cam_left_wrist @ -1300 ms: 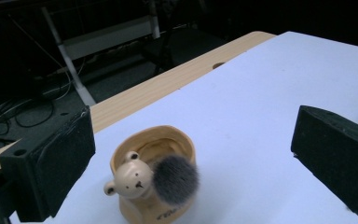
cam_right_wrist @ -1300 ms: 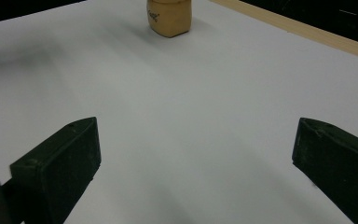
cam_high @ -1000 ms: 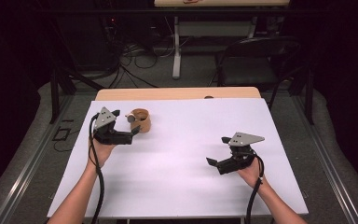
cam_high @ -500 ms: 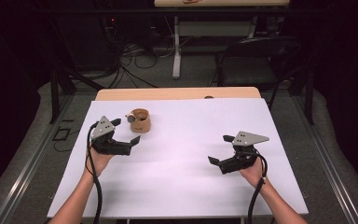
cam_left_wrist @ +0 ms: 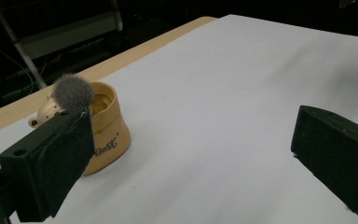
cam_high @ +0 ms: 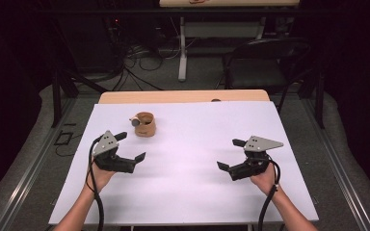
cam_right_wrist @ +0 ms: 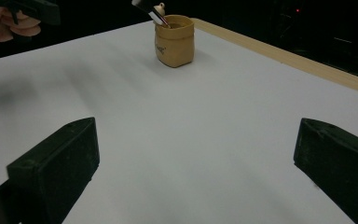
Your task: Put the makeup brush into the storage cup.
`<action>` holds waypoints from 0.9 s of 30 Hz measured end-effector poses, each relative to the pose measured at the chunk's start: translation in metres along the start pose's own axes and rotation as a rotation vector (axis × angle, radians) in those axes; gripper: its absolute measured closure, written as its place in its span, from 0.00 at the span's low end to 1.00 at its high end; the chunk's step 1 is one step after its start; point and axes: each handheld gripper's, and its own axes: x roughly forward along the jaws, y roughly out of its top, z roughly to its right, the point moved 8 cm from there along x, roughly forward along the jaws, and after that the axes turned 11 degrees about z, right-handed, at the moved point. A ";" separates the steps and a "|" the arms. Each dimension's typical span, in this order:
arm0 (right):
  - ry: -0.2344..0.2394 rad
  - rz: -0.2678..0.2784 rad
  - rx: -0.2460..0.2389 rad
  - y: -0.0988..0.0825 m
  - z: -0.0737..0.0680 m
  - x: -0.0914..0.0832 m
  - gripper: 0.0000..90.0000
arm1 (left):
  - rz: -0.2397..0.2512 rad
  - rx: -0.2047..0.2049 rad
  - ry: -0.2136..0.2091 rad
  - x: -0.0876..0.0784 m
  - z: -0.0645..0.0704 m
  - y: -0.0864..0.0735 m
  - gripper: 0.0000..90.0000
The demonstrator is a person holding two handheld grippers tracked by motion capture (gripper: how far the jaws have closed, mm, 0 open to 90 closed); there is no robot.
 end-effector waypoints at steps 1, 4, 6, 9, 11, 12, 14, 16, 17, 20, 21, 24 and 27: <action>0.006 0.007 0.003 0.001 -0.001 -0.001 0.00 | -0.002 -0.003 -0.001 -0.001 0.001 -0.001 0.00; 0.005 0.018 -0.002 0.002 -0.002 -0.004 0.00 | -0.002 0.001 -0.007 -0.004 0.003 -0.003 0.00; 0.004 0.013 0.001 0.002 -0.003 -0.008 0.00 | 0.002 0.008 -0.015 -0.006 0.005 -0.003 0.00; 0.001 0.015 0.003 0.000 -0.004 -0.016 0.00 | 0.013 -0.007 -0.036 -0.008 0.008 -0.004 0.00; -0.006 0.020 0.004 -0.001 -0.005 -0.021 0.00 | 0.012 -0.003 -0.037 -0.011 0.009 -0.005 0.00; -0.008 0.015 0.000 -0.002 -0.006 -0.023 0.00 | 0.016 -0.001 -0.039 -0.012 0.010 -0.005 0.00; -0.010 0.011 0.001 -0.004 -0.007 -0.027 0.00 | 0.031 0.004 -0.045 -0.015 0.011 -0.006 0.00; -0.013 0.012 0.002 -0.006 -0.008 -0.030 0.00 | 0.032 0.002 -0.048 -0.018 0.012 -0.007 0.00; -0.012 0.005 0.002 -0.007 -0.008 -0.031 0.00 | 0.030 0.005 -0.052 -0.019 0.013 -0.008 0.00; -0.015 0.007 0.004 -0.009 -0.009 -0.035 0.00 | 0.034 0.012 -0.065 -0.023 0.015 -0.010 0.00; -0.016 0.003 0.002 -0.010 -0.009 -0.037 0.00 | 0.035 0.010 -0.076 -0.024 0.016 -0.011 0.00; -0.021 -0.011 -0.004 -0.014 -0.011 -0.043 0.00 | 0.039 0.000 -0.095 -0.028 0.018 -0.013 0.00; -0.033 -0.020 -0.008 -0.017 -0.011 -0.050 0.00 | 0.027 0.008 -0.103 -0.032 0.019 -0.017 0.00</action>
